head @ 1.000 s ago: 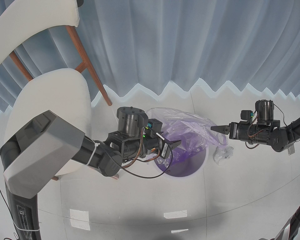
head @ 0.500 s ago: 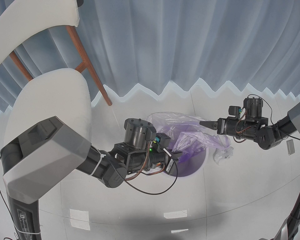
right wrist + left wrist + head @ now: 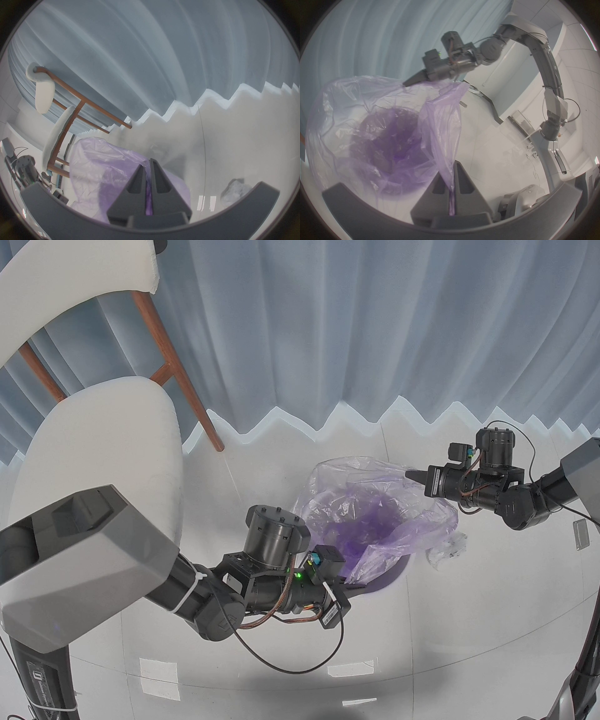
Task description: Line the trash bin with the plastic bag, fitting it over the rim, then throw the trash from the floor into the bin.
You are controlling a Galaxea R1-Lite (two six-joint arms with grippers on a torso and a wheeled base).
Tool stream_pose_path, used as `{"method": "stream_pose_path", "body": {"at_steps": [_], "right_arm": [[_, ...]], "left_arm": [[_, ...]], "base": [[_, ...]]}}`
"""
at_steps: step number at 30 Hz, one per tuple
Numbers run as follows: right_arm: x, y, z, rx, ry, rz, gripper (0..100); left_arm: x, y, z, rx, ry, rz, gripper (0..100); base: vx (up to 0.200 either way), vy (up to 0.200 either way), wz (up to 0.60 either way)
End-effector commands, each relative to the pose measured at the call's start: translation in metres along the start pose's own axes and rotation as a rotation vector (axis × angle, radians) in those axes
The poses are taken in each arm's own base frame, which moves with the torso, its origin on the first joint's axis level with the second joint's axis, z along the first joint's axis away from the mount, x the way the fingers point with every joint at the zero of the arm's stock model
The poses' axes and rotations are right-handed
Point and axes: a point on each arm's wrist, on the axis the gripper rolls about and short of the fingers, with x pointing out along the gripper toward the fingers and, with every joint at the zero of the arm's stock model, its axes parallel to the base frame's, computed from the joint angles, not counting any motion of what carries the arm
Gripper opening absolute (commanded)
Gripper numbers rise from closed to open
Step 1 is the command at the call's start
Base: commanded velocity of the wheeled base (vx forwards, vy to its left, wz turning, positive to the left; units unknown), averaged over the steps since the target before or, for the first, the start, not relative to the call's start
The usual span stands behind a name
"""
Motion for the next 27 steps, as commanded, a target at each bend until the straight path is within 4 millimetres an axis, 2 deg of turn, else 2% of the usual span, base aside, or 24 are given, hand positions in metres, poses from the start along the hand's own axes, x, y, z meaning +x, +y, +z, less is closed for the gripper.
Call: {"method": "stream_pose_path", "body": {"at_steps": [1,6,10,12,13,18,21,22,23,27], "right_arm": [[0.020,-0.012,-0.001,0.001,-0.014,-0.019,0],[0.038,-0.021,0.007,-0.010,-0.054,-0.033,0],[0.051,-0.029,0.005,-0.014,-0.075,-0.071,0],[0.051,-0.029,0.005,-0.015,-0.077,-0.073,0],[0.058,-0.032,0.007,-0.020,-0.092,-0.084,0],[0.068,-0.039,0.006,-0.022,-0.116,-0.113,0],[0.066,-0.037,0.012,-0.021,-0.131,-0.113,0],[0.065,-0.036,0.013,-0.016,-0.132,-0.111,100],[0.065,-0.036,0.013,-0.015,-0.131,-0.111,100],[0.041,-0.023,0.029,0.039,-0.148,-0.112,100]], "left_arm": [[0.006,-0.017,-0.008,0.027,0.032,-0.058,0],[0.020,-0.027,-0.024,0.086,0.074,-0.112,0],[0.028,-0.027,-0.043,0.103,0.118,-0.124,0],[0.028,-0.027,-0.044,0.103,0.121,-0.125,0],[0.033,-0.025,-0.057,0.115,0.145,-0.127,0],[0.038,-0.020,-0.060,0.118,0.156,-0.095,0],[0.041,-0.018,-0.056,0.118,0.143,-0.087,0],[0.042,-0.018,-0.055,0.116,0.139,-0.087,0],[0.042,-0.018,-0.055,0.116,0.139,-0.087,0],[0.043,-0.018,-0.053,0.117,0.132,-0.084,0]], "base": [[0.000,0.000,0.00],[0.000,0.000,0.00],[0.000,0.000,0.00],[0.000,0.000,0.00],[0.000,0.000,0.00],[0.000,0.000,0.00],[0.000,0.000,0.00],[0.000,0.000,0.00],[0.000,0.000,0.00],[0.000,0.000,0.00]]}}
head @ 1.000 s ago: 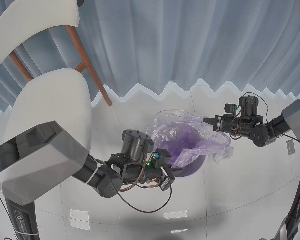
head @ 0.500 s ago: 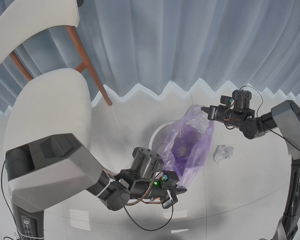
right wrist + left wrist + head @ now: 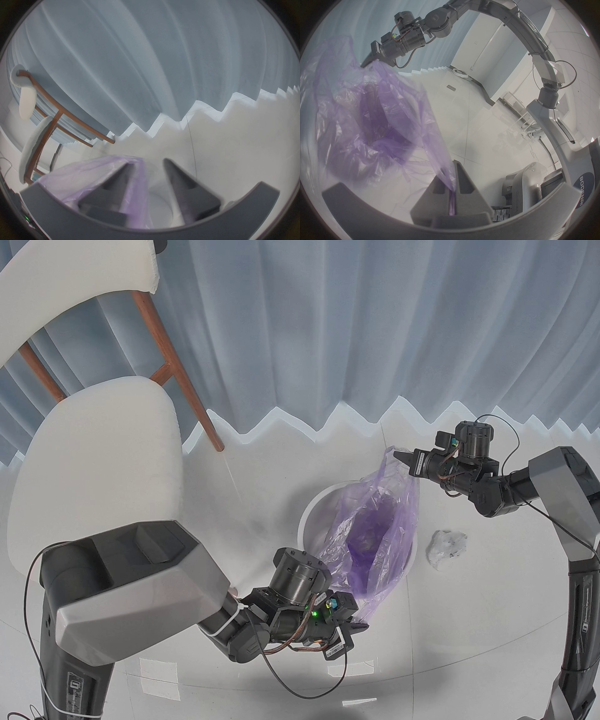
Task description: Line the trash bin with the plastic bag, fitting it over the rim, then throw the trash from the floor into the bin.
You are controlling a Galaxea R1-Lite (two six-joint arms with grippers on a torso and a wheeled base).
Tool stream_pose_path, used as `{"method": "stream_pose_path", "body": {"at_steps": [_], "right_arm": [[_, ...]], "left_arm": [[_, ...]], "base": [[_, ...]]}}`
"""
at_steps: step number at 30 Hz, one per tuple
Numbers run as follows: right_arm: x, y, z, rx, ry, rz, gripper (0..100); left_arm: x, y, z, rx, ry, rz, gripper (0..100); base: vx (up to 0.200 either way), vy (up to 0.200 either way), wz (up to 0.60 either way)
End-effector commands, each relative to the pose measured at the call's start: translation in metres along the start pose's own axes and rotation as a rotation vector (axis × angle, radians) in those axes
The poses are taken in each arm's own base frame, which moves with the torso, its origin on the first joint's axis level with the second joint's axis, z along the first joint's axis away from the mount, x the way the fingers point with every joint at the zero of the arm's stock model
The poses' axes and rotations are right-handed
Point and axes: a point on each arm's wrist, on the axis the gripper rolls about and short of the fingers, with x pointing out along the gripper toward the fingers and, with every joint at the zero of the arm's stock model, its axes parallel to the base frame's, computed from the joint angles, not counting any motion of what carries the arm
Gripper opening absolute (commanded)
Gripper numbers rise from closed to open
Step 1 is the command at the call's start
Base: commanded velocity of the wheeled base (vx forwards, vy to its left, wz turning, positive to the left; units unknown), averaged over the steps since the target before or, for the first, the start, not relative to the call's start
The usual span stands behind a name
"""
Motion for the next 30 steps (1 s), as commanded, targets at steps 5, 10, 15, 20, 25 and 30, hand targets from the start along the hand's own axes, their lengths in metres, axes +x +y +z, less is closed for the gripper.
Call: {"method": "stream_pose_path", "body": {"at_steps": [5,10,15,20,25,30], "right_arm": [[-0.071,0.021,0.031,0.127,0.079,-0.041,100],[-0.106,0.037,0.001,0.166,0.239,-0.062,100],[-0.120,0.046,-0.025,0.182,0.330,-0.064,100],[-0.125,0.065,-0.041,0.179,0.381,-0.027,100],[-0.122,0.072,-0.046,0.174,0.395,-0.012,0],[-0.122,0.074,-0.047,0.211,0.390,-0.050,0]], "left_arm": [[0.004,-0.002,0.000,-0.004,0.008,0.010,0],[0.007,-0.008,0.003,-0.007,-0.001,0.011,0],[0.008,-0.015,0.009,-0.018,-0.009,0.022,0],[0.008,-0.014,0.011,-0.032,-0.011,0.044,0],[0.008,-0.012,0.010,-0.032,-0.023,0.055,0],[0.008,-0.013,0.014,-0.043,-0.038,0.058,0]], "base": [[0.000,0.000,0.00],[0.000,0.000,0.00],[0.000,0.000,0.00],[0.000,0.000,0.00],[0.000,0.000,0.00],[0.000,0.000,0.00]]}}
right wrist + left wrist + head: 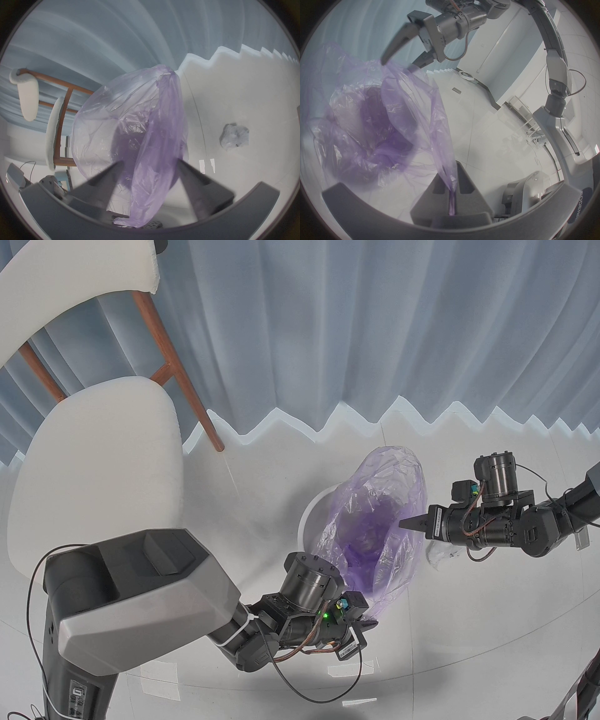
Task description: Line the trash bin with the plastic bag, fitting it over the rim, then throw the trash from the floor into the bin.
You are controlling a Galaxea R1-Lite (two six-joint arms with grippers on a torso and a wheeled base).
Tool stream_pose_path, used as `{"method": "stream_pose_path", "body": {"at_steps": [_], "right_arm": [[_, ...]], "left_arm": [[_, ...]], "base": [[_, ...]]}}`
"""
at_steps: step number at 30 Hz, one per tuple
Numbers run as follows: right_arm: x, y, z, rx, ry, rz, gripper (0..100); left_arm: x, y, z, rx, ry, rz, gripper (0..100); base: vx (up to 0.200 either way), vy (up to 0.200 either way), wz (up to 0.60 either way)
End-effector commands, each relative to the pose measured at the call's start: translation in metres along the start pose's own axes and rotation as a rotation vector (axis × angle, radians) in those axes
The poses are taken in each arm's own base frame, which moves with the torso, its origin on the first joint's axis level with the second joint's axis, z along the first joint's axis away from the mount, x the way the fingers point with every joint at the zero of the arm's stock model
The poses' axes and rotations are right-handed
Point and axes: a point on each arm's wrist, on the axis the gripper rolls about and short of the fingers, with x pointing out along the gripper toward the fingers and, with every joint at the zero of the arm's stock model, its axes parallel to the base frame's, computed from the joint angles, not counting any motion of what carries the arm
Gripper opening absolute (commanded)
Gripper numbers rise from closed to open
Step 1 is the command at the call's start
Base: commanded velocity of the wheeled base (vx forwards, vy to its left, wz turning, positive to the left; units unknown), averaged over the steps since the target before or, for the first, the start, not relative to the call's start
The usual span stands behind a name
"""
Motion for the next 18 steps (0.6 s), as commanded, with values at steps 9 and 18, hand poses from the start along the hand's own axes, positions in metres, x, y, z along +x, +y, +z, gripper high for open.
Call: {"method": "stream_pose_path", "body": {"at_steps": [9,18], "right_arm": [[-0.009,-0.009,-0.020,0.032,0.024,-0.033,0],[-0.005,-0.013,-0.024,0.020,-0.042,-0.052,0]], "left_arm": [[-0.021,0.003,0.032,-0.034,-0.113,0.100,0],[-0.027,-0.001,0.032,-0.077,-0.178,0.133,100]], "base": [[0.000,0.000,0.00],[0.000,0.000,0.00]]}}
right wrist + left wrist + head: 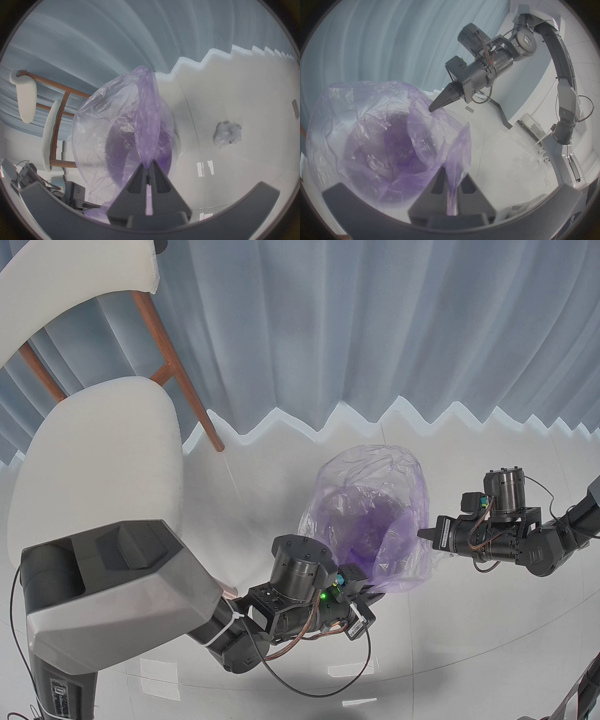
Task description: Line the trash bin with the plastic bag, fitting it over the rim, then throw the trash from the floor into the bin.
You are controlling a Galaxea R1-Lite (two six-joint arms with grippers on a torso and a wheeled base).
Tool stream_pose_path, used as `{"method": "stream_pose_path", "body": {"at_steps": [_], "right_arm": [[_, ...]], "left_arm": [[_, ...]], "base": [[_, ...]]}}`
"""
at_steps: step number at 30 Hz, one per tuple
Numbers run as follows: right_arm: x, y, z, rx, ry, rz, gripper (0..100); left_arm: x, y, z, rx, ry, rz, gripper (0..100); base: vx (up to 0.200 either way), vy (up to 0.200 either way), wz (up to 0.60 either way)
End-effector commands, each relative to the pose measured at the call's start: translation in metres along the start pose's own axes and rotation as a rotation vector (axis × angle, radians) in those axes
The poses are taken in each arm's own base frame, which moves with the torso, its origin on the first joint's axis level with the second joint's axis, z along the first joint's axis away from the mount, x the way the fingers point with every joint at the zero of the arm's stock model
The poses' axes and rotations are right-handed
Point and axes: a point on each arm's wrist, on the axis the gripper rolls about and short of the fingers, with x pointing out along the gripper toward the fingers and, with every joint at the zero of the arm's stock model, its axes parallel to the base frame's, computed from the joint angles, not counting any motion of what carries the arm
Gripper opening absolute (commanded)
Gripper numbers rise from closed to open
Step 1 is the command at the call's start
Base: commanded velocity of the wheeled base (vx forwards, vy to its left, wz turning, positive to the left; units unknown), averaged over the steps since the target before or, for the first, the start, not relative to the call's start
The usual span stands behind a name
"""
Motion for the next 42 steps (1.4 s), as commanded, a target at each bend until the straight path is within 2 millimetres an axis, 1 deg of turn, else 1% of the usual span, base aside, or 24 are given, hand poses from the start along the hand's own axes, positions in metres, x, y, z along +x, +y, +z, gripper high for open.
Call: {"method": "stream_pose_path", "body": {"at_steps": [1,4,6,10,11,12,13,14,15,16,17,18,20,22,23,26,29,30,31,32,33,37,40,42], "right_arm": [[0.000,-0.003,-0.005,0.006,0.009,-0.016,0],[-0.001,-0.002,-0.005,0.006,0.007,-0.017,0],[-0.003,-0.004,-0.007,0.008,0.014,-0.022,0],[-0.006,-0.007,-0.014,0.012,0.026,-0.030,0],[-0.006,-0.007,-0.014,0.011,0.028,-0.030,0],[-0.007,-0.007,-0.017,0.008,0.028,-0.030,0],[-0.008,-0.008,-0.019,0.007,0.028,-0.030,0],[-0.008,-0.008,-0.019,0.007,0.028,-0.030,0],[-0.008,-0.009,-0.022,0.000,0.026,-0.028,0],[-0.008,-0.009,-0.023,-0.001,0.024,-0.028,0],[-0.008,-0.010,-0.025,-0.002,0.017,-0.025,0],[-0.008,-0.010,-0.025,-0.002,0.017,-0.025,0],[-0.009,-0.011,-0.029,-0.005,0.011,-0.021,0],[-0.008,-0.011,-0.030,-0.006,0.012,-0.020,0],[-0.009,-0.011,-0.030,-0.006,0.010,-0.020,0],[-0.009,-0.011,-0.030,-0.005,0.010,-0.020,0],[-0.009,-0.010,-0.030,-0.008,0.006,-0.018,0],[-0.009,-0.010,-0.030,-0.008,0.006,-0.018,0],[-0.009,-0.010,-0.030,-0.006,0.006,-0.018,0],[-0.009,-0.010,-0.030,-0.006,0.006,-0.018,0],[-0.009,-0.010,-0.030,-0.006,0.006,-0.020,0],[-0.009,-0.010,-0.030,-0.006,0.007,-0.020,0],[-0.008,-0.010,-0.029,-0.007,0.004,-0.019,0],[-0.008,-0.010,-0.029,-0.007,0.004,-0.019,0]], "left_arm": [[-0.013,-0.007,0.002,-0.018,0.004,-0.001,100],[-0.017,-0.012,0.000,-0.027,0.013,-0.017,100],[-0.024,-0.013,0.004,-0.043,0.008,-0.017,100],[-0.042,-0.007,0.029,-0.084,-0.063,0.010,100],[-0.043,-0.006,0.031,-0.094,-0.068,0.013,100],[-0.048,0.003,0.047,-0.157,-0.114,0.040,100],[-0.047,0.008,0.055,-0.185,-0.144,0.052,100],[-0.047,0.008,0.055,-0.185,-0.144,0.052,100],[-0.044,0.019,0.071,-0.237,-0.202,0.104,100],[-0.044,0.024,0.075,-0.249,-0.216,0.126,100],[-0.044,0.034,0.083,-0.270,-0.232,0.182,100],[-0.044,0.034,0.083,-0.270,-0.232,0.182,100],[-0.044,0.057,0.069,-0.303,-0.135,0.292,100],[-0.044,0.068,0.061,-0.305,-0.103,0.347,100],[-0.044,0.069,0.060,-0.306,-0.098,0.350,100],[-0.046,0.081,0.052,-0.299,-0.061,0.437,100],[-0.048,0.088,0.043,-0.307,-0.006,0.498,100],[-0.048,0.088,0.043,-0.307,-0.006,0.498,100],[-0.049,0.096,0.035,-0.315,0.018,0.518,100],[-0.049,0.096,0.035,-0.315,0.018,0.518,100],[-0.045,0.104,0.029,-0.300,0.028,0.533,100],[-0.035,0.109,0.026,-0.299,0.024,0.528,100],[-0.026,0.109,0.029,-0.287,0.013,0.519,100],[-0.021,0.110,0.024,-0.276,0.024,0.518,100]], "base": [[0.000,0.000,0.00],[0.000,0.000,0.00],[0.000,0.000,0.00],[0.000,0.000,0.00],[0.000,0.000,0.00],[0.000,0.000,0.00],[0.000,0.000,0.00],[0.000,0.000,0.00],[0.000,0.000,0.00],[0.000,0.000,0.00],[0.000,0.000,0.00],[0.000,0.000,0.00],[0.000,0.000,0.00],[0.000,0.000,0.00],[0.000,0.000,0.00],[0.000,0.000,0.00],[0.000,0.000,0.00],[0.000,0.000,0.00],[0.000,0.000,0.00],[0.000,0.000,0.00],[0.000,0.000,0.00],[0.000,0.000,0.00],[0.000,0.000,0.00],[0.000,0.000,0.00]]}}
